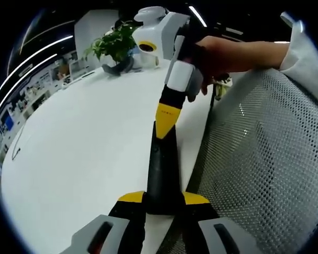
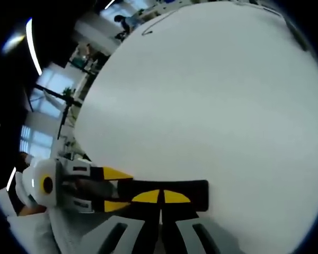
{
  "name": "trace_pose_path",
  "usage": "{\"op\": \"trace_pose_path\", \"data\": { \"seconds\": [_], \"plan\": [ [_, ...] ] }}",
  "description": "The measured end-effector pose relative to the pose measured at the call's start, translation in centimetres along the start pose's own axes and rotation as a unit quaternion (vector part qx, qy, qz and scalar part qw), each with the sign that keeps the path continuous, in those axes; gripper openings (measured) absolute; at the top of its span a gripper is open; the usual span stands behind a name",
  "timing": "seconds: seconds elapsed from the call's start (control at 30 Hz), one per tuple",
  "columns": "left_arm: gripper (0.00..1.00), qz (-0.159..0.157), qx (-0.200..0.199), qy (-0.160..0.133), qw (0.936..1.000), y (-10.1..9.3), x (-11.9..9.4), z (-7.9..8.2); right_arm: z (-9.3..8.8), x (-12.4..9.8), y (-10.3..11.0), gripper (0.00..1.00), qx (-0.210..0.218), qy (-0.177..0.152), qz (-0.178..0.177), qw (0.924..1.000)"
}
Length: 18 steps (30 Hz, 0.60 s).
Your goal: Press the specified remote control buttons in sequence, fully releasing each button before pressing the next.
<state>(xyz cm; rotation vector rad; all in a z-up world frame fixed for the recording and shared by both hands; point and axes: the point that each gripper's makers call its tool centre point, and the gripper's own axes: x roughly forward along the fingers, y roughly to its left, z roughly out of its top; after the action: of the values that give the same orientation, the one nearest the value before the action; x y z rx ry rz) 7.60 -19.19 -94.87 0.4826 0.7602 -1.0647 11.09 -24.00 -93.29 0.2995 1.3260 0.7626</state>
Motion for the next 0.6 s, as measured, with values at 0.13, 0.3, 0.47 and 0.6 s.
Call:
{"op": "trace_pose_path", "data": {
  "seconds": [0.13,0.3,0.47,0.6],
  "plan": [
    [0.24,-0.001,0.012,0.001,0.9999,-0.20,0.09,0.10,0.16,0.06,0.40,0.00,0.001,-0.005,0.012,0.9999],
    [0.24,-0.004,0.008,0.001,1.0000,-0.28,0.12,0.15,-0.09,0.42,0.44,0.00,-0.005,0.005,0.009,0.9999],
    [0.24,-0.006,0.009,0.000,0.9999,-0.49,0.16,0.21,-0.18,0.64,0.77,0.00,-0.012,0.009,0.013,0.9998],
    [0.24,-0.008,0.010,-0.001,0.9999,-0.61,0.21,0.28,-0.11,0.84,0.97,0.00,-0.012,0.009,0.021,0.9997]
  ]
}}
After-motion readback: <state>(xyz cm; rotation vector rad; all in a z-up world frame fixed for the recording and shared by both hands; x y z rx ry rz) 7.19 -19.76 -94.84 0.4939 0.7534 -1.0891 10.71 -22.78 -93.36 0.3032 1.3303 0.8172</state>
